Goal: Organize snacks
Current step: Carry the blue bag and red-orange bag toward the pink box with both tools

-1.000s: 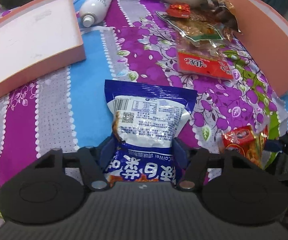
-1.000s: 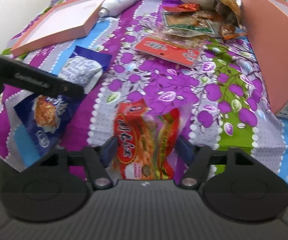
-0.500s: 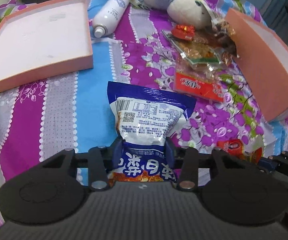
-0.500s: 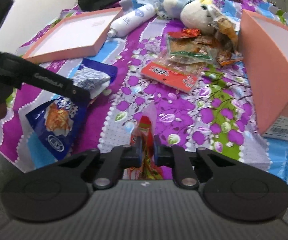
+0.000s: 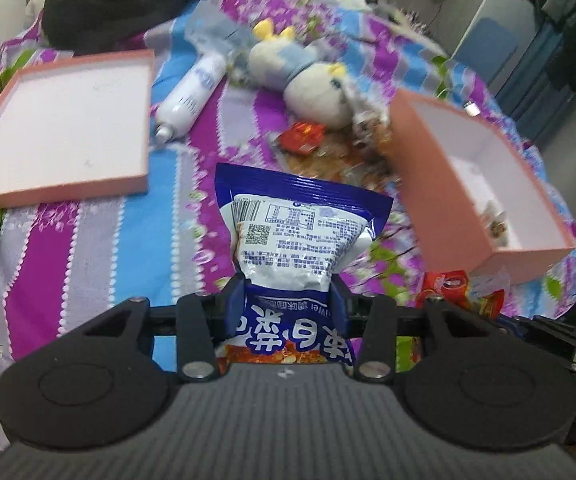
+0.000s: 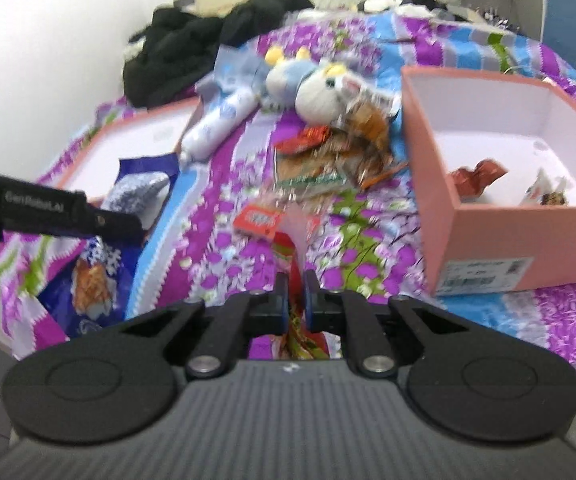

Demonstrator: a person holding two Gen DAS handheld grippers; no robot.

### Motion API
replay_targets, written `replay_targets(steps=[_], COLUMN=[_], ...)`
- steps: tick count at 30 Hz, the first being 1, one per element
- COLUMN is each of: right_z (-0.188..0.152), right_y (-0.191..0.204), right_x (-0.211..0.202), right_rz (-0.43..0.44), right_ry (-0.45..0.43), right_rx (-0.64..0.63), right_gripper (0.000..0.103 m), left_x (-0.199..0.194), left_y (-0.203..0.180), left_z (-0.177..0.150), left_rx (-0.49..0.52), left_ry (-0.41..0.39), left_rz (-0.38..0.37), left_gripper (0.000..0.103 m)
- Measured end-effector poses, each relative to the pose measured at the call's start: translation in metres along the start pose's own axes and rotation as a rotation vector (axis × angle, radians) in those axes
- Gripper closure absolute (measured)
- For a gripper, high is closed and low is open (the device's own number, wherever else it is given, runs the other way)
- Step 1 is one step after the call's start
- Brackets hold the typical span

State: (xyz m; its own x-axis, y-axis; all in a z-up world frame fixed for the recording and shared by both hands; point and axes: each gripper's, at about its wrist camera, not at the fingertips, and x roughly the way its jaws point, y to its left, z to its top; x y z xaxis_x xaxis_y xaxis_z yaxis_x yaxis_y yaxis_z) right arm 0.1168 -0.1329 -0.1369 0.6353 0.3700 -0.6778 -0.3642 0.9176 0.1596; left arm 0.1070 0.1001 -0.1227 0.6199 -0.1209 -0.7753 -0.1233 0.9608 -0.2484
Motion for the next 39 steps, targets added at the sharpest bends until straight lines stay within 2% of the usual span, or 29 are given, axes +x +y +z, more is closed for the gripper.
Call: replay_targets(steps=[10, 23, 31, 39], right_z=[0.012, -0.003, -0.003, 0.021], right_y=[-0.025, -0.061, -0.08, -0.116], right_x=[-0.057, -0.108, -0.111, -0.088], right_rz=[-0.012, -0.09, -0.128, -0.151], right_ry=[-0.122, -0.182, -0.19, -0.198], right_rx=[0.044, 0.117, 0.156, 0.175], right_gripper=[0.093, 0.093, 0.093, 0.093], left_x=[-0.043, -0.059, -0.04, 0.008], left_y=[-0.06, -0.123, -0.146, -0.172], left_z=[0.001, -0.011, -0.002, 0.034], left_rx=[0.032, 0.109, 0.141, 0.162], left_ry=[-0.067, -0.071, -0.044, -0.009], left_rz=[-0.063, -0.171, -0.204, -0.21], left_gripper=[0.054, 0.054, 0.054, 0.054])
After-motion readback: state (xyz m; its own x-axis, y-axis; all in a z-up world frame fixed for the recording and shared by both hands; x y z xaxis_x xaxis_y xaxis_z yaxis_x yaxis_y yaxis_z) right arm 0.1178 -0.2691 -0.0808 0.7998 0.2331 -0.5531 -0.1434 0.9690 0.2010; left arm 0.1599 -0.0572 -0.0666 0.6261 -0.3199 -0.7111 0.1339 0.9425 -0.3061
